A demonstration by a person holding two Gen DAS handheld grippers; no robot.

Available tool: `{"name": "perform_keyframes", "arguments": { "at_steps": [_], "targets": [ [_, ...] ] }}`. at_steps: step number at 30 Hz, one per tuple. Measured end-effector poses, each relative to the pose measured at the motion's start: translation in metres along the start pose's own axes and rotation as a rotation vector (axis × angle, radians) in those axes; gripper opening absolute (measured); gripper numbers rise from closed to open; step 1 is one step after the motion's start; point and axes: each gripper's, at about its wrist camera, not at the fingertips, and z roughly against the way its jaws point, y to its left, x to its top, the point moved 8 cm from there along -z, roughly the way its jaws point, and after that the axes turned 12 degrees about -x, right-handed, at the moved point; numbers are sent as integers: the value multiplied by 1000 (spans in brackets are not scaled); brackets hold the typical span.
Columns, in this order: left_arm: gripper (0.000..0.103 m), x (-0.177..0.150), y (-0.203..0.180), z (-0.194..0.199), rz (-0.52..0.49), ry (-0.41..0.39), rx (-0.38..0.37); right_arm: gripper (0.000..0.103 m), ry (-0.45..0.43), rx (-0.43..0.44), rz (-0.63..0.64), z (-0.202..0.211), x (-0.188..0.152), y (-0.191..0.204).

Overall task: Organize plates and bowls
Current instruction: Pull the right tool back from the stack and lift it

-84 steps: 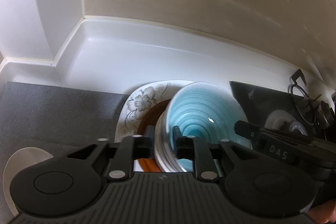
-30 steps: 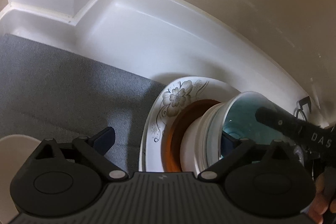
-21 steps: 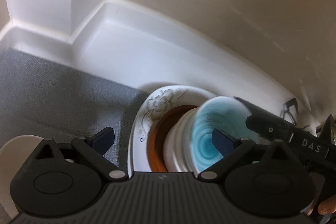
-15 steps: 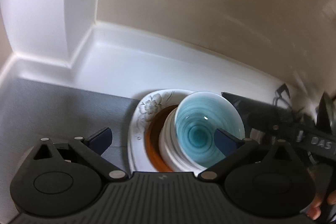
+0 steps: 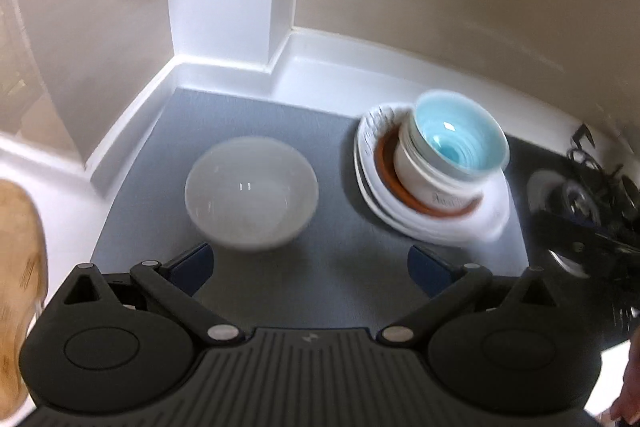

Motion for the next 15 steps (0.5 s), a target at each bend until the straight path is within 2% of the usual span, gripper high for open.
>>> {"name": "perform_keyframes", "arguments": {
  "at_steps": [3,7,15],
  "targets": [
    [103,-13,-10,12,-32,4,23,70,-21,17,69,14,-12,11],
    [103,-23,-22,21,-65,-2,60,70,0,68,104,25,-25,19],
    [103,-32,-20,27,-39,-14,94,70,4,74,127,31,-28,20]
  ]
}}
